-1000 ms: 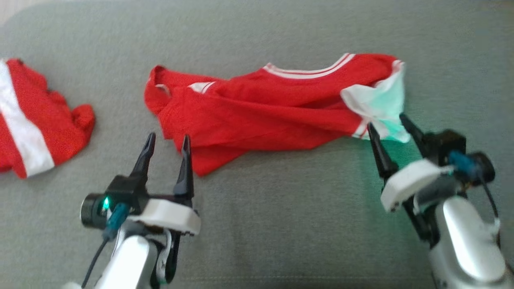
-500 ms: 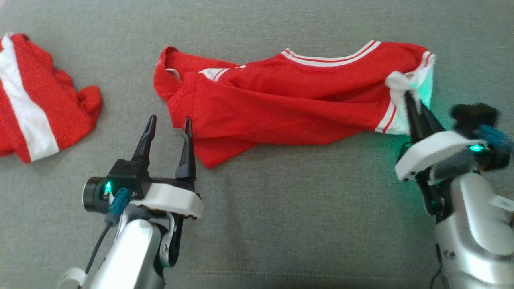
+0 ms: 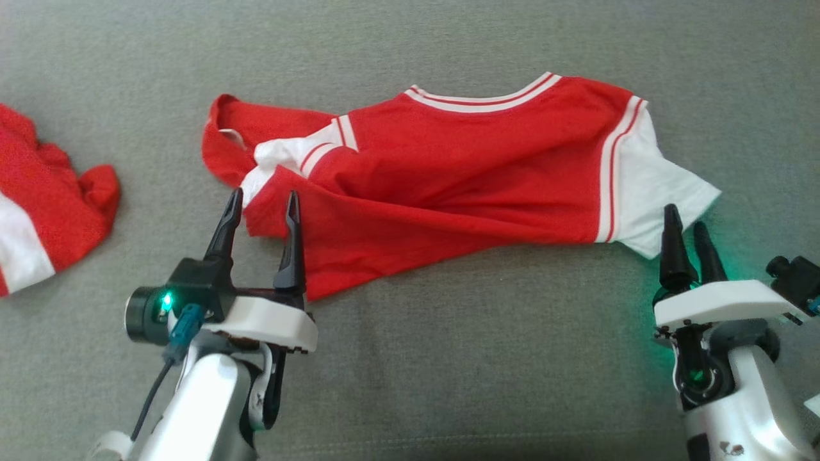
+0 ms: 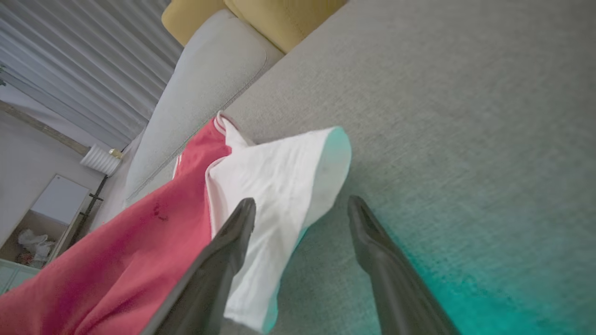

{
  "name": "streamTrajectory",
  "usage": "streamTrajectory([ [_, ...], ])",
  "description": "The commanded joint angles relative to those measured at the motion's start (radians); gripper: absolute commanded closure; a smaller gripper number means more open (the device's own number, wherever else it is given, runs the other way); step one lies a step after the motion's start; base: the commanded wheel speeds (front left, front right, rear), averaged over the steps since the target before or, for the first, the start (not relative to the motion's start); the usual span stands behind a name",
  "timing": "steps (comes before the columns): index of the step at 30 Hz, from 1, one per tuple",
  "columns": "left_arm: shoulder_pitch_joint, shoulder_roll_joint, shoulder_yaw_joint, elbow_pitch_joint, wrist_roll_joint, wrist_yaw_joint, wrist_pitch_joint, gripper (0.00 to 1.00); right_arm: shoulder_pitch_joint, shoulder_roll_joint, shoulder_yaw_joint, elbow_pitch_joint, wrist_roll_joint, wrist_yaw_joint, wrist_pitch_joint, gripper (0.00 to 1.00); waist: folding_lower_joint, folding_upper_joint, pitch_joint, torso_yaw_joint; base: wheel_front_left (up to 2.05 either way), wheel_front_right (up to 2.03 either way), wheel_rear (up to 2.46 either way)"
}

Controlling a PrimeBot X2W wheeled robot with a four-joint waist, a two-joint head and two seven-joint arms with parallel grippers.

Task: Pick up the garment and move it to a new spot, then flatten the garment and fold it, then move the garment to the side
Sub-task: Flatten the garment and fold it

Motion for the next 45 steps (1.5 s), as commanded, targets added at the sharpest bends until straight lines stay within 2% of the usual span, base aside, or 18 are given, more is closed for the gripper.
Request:
streamTrajectory([
  [1,-0.011,0.023,0.034,-0.039,0.011,0.005,-0.009,0.00,-0.021,-0.003,0.021,-0.034,-0.044,0.008,-0.029,0.00,0.0000,0.0000,-0.001,-0.011,0.00,0.00,0.00],
  [4,-0.005,0.028,0.036,-0.042,0.007,0.009,-0.008,0.00,-0.012,-0.007,0.000,-0.084,-0.141,0.008,-0.065,0.00,0.0000,0.0000,-0.006,-0.019,0.00,0.00,0.00],
  [5,-0.005,0.028,0.036,-0.042,0.007,0.009,-0.008,0.00,-0.012,-0.007,0.000,-0.084,-0.141,0.008,-0.065,0.00,0.0000,0.0000,-0.006,-0.019,0.00,0.00,0.00],
  [9,0.010,0.033,0.048,-0.047,-0.002,0.019,-0.008,0.00,0.012,-0.048,-0.024,-0.208,-0.331,0.008,-0.109,0.00,0.0000,0.0000,-0.023,-0.026,0.00,0.00,0.00],
  [14,0.043,0.042,0.061,-0.053,-0.015,0.030,-0.008,0.00,0.052,-0.061,0.017,-0.373,-0.479,0.008,-0.072,0.00,0.0000,0.0000,-0.057,-0.029,0.00,0.00,0.00],
  [19,0.082,0.048,0.058,-0.053,-0.021,0.034,-0.007,0.00,0.120,-0.069,0.088,-0.482,-0.559,0.008,-0.021,0.00,0.0000,0.0000,-0.096,-0.032,0.00,0.00,0.00],
  [28,0.138,0.057,0.056,-0.050,-0.035,0.047,0.006,0.00,0.224,-0.042,0.150,-0.552,-0.563,0.008,0.022,0.00,0.0000,0.0000,-0.146,-0.046,0.00,0.00,0.00],
  [38,0.144,0.064,0.050,-0.048,-0.046,0.048,0.025,0.00,0.238,-0.027,0.162,-0.569,-0.545,0.008,0.046,0.00,0.0000,0.0000,-0.151,-0.046,0.00,0.00,0.00],
  [41,0.127,0.065,0.035,-0.034,-0.052,0.027,0.039,0.00,0.235,-0.024,0.159,-0.569,-0.540,0.008,0.049,0.00,0.0000,0.0000,-0.141,-0.042,0.00,0.00,0.00],
  [45,0.072,0.051,0.000,0.042,-0.086,-0.034,0.105,0.00,0.223,-0.021,0.163,-0.567,-0.530,0.008,0.051,0.00,0.0000,0.0000,-0.114,-0.041,0.00,0.00,0.00],
])
